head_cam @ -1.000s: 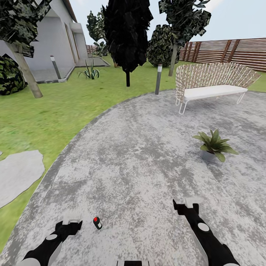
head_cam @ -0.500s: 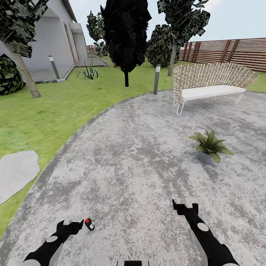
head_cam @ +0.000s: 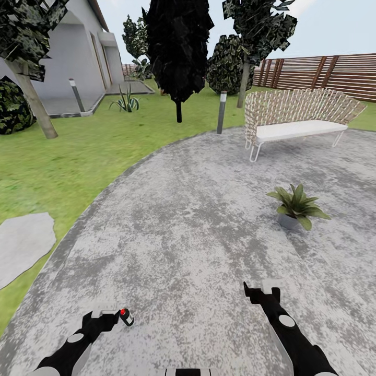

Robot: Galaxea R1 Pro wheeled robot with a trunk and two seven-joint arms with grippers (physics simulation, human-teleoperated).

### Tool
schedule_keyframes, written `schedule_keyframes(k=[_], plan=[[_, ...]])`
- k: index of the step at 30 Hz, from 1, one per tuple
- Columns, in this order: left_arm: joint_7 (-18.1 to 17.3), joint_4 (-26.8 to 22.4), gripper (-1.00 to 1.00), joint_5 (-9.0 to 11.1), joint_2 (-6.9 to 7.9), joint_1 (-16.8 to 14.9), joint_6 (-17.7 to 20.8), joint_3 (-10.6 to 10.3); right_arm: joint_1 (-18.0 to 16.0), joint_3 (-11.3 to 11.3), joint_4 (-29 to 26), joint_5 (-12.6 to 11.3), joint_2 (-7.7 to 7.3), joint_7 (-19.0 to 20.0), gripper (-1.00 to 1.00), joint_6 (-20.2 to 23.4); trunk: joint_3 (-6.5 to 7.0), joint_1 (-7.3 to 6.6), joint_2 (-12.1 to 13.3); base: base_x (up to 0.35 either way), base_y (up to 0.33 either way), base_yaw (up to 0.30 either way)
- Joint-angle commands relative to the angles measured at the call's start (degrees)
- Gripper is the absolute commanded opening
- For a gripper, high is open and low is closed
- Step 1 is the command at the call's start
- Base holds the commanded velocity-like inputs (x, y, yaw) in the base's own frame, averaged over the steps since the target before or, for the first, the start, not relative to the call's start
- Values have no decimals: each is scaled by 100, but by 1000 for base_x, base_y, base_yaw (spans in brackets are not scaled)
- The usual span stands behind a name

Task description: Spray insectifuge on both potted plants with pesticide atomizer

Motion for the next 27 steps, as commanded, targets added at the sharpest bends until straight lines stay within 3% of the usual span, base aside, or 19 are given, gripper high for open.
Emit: schedule_keyframes(k=[1, 13, 18, 27], plan=[[-31, 4, 100, -57, -10, -3, -22, 52, -2, 0, 2, 6, 0, -2, 100, -17, -4, -1, -2, 0, 0, 0], [-30, -1, 100, -52, -23, -3, -22, 56, -2, 0, 7, 6, 2, -2, 100, -19, -4, -1, -2, 0, -192, 2], [-26, -2, 100, -51, -23, -3, -27, 56, -2, 0, 4, 6, 2, -2, 100, -19, -4, -1, -2, 0, -232, 190], [-22, -1, 100, -55, -5, -3, -104, 64, -2, 0, 4, 6, 2, -2, 100, -22, -4, -1, -2, 0, -33, 97]])
